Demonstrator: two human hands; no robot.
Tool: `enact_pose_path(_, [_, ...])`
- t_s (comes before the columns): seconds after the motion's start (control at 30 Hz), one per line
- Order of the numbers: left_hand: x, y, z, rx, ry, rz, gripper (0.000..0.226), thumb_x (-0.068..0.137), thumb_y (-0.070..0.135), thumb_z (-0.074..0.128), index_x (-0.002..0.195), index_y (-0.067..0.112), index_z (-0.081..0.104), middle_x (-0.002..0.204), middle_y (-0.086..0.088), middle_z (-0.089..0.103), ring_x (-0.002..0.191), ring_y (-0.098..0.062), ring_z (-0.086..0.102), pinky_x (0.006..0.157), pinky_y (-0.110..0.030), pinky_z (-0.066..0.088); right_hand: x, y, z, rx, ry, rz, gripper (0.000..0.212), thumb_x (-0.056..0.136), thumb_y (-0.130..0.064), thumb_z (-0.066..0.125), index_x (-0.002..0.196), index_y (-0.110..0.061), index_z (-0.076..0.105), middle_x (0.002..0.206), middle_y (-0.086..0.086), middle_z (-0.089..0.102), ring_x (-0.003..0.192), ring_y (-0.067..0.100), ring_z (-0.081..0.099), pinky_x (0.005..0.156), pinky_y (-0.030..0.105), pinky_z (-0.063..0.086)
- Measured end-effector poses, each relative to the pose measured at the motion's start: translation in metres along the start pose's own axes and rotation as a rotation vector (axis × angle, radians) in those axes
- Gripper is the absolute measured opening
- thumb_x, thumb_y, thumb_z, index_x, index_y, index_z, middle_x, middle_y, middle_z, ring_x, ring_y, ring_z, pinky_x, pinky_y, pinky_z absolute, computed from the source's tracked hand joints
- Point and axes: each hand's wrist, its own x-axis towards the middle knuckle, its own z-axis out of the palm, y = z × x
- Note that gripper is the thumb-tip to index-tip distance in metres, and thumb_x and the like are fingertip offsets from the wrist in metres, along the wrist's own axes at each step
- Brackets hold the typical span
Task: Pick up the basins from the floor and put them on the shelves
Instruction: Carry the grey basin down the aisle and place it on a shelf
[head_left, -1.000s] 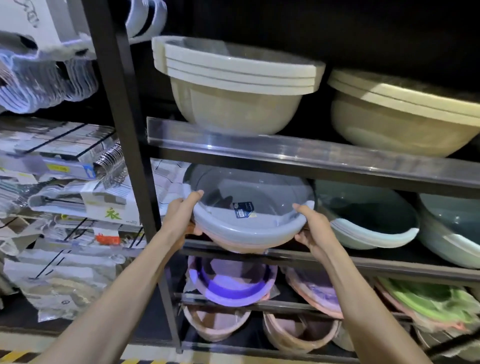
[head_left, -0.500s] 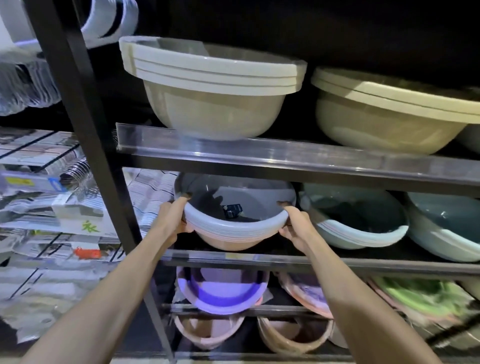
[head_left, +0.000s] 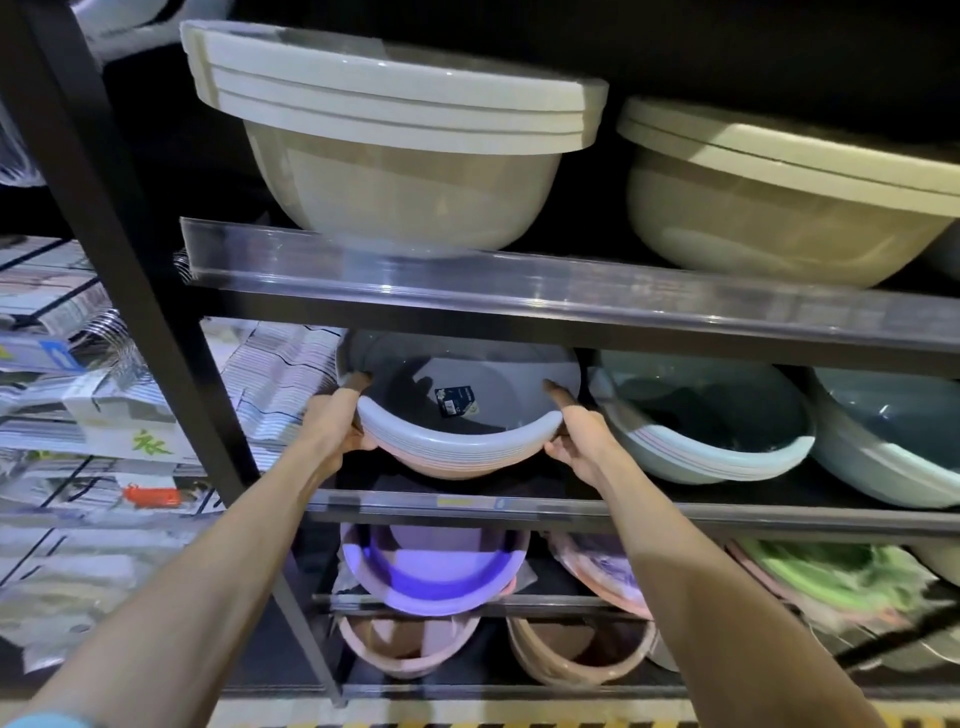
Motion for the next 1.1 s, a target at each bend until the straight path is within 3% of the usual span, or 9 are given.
enact_pose_path(0.1, [0.002, -0.008, -0.001, 0.004, 0.006, -0.001, 0.056, 0.086, 0.037, 0.064, 0.120, -0.007, 0.058, 0.083, -0.015, 0.063, 0.070, -0.026, 0.063, 0.042, -0.027, 0.052, 0.004, 0.004, 0.000, -0.012, -0.008, -0.007, 0.050, 0.078, -0.047, 0.080, 0.093, -0.004, 0.058, 0.053, 0.004, 0.053, 0.047, 0.015, 0.052, 0.051, 0.025, 0.055])
enact_pose_path(0.17, [0.002, -0.012, -0.002, -0.013, 0.000, 0.012, 0.062, 0.081, 0.037, 0.066, 0.121, -0.009, 0.056, 0.078, -0.013, 0.062, 0.066, -0.025, 0.063, 0.041, -0.027, 0.052, 0.006, 0.007, 0.000, -0.024, -0.002, -0.018, 0.054, 0.078, -0.050, 0.079, 0.097, -0.003, 0.059, 0.068, 0.009, 0.053, 0.059, 0.019, 0.050, 0.055, 0.027, 0.056])
enact_pose_path(0.27, [0.000, -0.014, -0.003, -0.032, -0.014, 0.036, 0.076, 0.073, 0.049, 0.072, 0.122, -0.007, 0.055, 0.077, -0.011, 0.061, 0.064, -0.023, 0.063, 0.045, -0.028, 0.053, 0.004, 0.008, 0.000, -0.036, -0.018, -0.027, 0.055, 0.078, -0.056, 0.077, 0.090, -0.006, 0.057, 0.067, 0.009, 0.047, 0.055, 0.018, 0.046, 0.052, 0.027, 0.055])
enact_pose_path(0.33, [-0.003, -0.014, -0.006, -0.023, -0.043, 0.051, 0.081, 0.073, 0.060, 0.074, 0.124, -0.001, 0.056, 0.079, -0.010, 0.062, 0.063, -0.022, 0.065, 0.049, -0.030, 0.055, -0.001, 0.007, -0.004, -0.055, -0.070, -0.037, 0.057, 0.079, -0.058, 0.074, 0.092, -0.006, 0.058, 0.069, 0.007, 0.057, 0.058, 0.017, 0.058, 0.057, 0.030, 0.057])
enact_pose_path(0.43, [-0.016, -0.015, -0.015, 0.056, -0.129, 0.059, 0.091, 0.068, 0.069, 0.075, 0.129, 0.006, 0.049, 0.089, -0.015, 0.068, 0.064, -0.028, 0.072, 0.052, -0.034, 0.056, -0.015, 0.011, -0.013, -0.079, -0.129, -0.074, 0.057, 0.087, -0.050, 0.070, 0.119, -0.004, 0.059, 0.095, 0.014, 0.075, 0.087, 0.029, 0.075, 0.067, 0.035, 0.060])
enact_pose_path(0.6, [-0.046, -0.037, -0.033, 0.257, -0.253, 0.199, 0.106, 0.060, 0.067, 0.084, 0.147, 0.035, 0.032, 0.104, -0.007, 0.073, 0.079, -0.026, 0.077, 0.058, -0.040, 0.061, -0.047, 0.033, -0.030, -0.258, -0.200, -0.215, 0.092, 0.083, -0.044, 0.078, 0.155, -0.022, 0.025, 0.119, 0.011, 0.069, 0.099, 0.022, 0.073, 0.081, 0.035, 0.061])
enact_pose_path(0.7, [-0.059, -0.046, -0.035, 0.510, -0.197, 0.336, 0.116, 0.055, 0.073, 0.082, 0.149, 0.054, 0.017, 0.101, 0.005, 0.068, 0.087, -0.017, 0.073, 0.065, -0.038, 0.061, -0.063, 0.046, -0.025, -0.501, -0.134, -0.314, 0.105, 0.075, -0.050, 0.082, 0.157, -0.036, 0.019, 0.122, 0.000, 0.063, 0.108, 0.018, 0.067, 0.095, 0.040, 0.054])
enact_pose_path(0.8, [-0.064, -0.049, -0.026, 0.690, -0.098, 0.426, 0.120, 0.050, 0.085, 0.072, 0.149, 0.055, 0.011, 0.095, 0.008, 0.064, 0.088, -0.008, 0.065, 0.077, -0.040, 0.056, -0.068, 0.053, -0.010, -0.595, -0.064, -0.396, 0.103, 0.070, -0.054, 0.082, 0.153, -0.037, 0.024, 0.113, -0.002, 0.062, 0.110, 0.015, 0.060, 0.088, 0.032, 0.046])
enact_pose_path(1.1, [-0.062, -0.055, -0.012, 0.907, 0.070, 0.473, 0.124, 0.058, 0.095, 0.052, 0.154, 0.039, -0.003, 0.075, 0.012, 0.063, 0.068, -0.006, 0.061, 0.056, -0.035, 0.052, -0.063, 0.057, 0.000, -0.747, 0.062, -0.460, 0.098, 0.063, -0.071, 0.073, 0.143, -0.035, 0.031, 0.105, -0.008, 0.065, 0.103, 0.017, 0.061, 0.092, 0.047, 0.050])
